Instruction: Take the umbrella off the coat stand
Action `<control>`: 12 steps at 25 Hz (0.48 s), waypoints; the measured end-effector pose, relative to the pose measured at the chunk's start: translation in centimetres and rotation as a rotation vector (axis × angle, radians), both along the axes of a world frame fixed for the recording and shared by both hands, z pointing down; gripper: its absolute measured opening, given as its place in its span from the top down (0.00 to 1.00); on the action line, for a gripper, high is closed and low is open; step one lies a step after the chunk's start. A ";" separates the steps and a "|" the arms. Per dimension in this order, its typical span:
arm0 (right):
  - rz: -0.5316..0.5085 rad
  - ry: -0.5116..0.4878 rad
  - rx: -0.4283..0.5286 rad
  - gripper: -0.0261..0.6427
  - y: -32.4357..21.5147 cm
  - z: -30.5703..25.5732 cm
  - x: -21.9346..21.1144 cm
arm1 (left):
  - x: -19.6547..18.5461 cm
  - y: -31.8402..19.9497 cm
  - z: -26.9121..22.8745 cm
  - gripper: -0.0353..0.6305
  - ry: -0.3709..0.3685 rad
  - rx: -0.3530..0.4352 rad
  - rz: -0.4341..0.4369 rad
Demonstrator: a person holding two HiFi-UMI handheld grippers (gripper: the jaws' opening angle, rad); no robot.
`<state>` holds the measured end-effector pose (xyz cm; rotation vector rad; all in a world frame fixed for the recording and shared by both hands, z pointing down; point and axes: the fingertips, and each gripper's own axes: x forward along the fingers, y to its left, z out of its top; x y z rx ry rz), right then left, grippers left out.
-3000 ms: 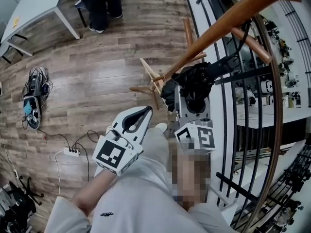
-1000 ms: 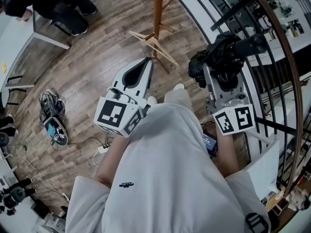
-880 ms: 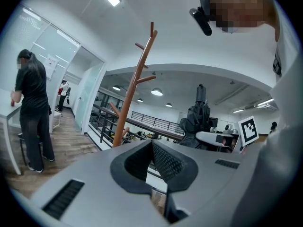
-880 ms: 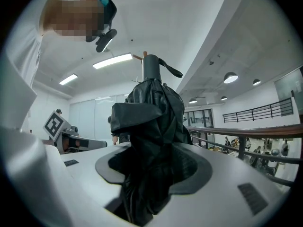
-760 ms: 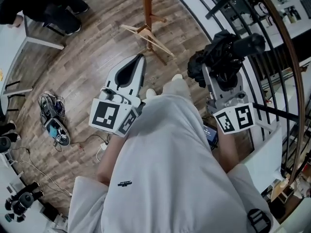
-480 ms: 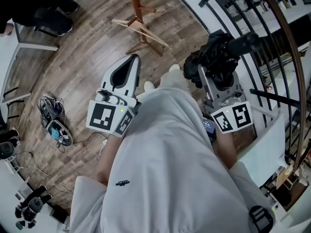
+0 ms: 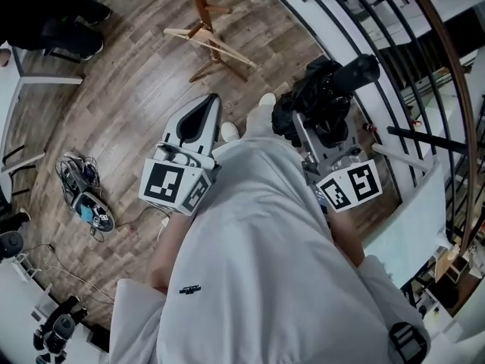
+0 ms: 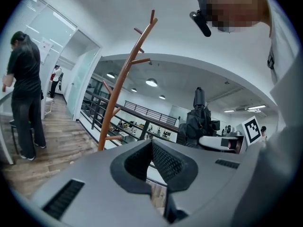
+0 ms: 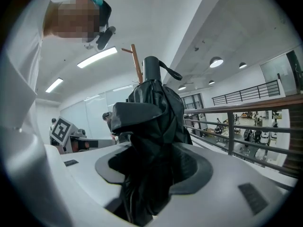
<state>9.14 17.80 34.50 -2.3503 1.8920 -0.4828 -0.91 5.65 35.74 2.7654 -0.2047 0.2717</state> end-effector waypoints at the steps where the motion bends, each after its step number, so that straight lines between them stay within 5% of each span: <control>1: -0.005 0.001 -0.005 0.60 -0.1 0.2 -0.1 | 0.1 0.1 0.3 0.92 -0.005 -0.003 0.003; 12: -0.095 0.004 -0.044 0.60 -1.7 1.2 -2.3 | 0.9 0.0 1.2 0.92 -0.013 -0.023 0.011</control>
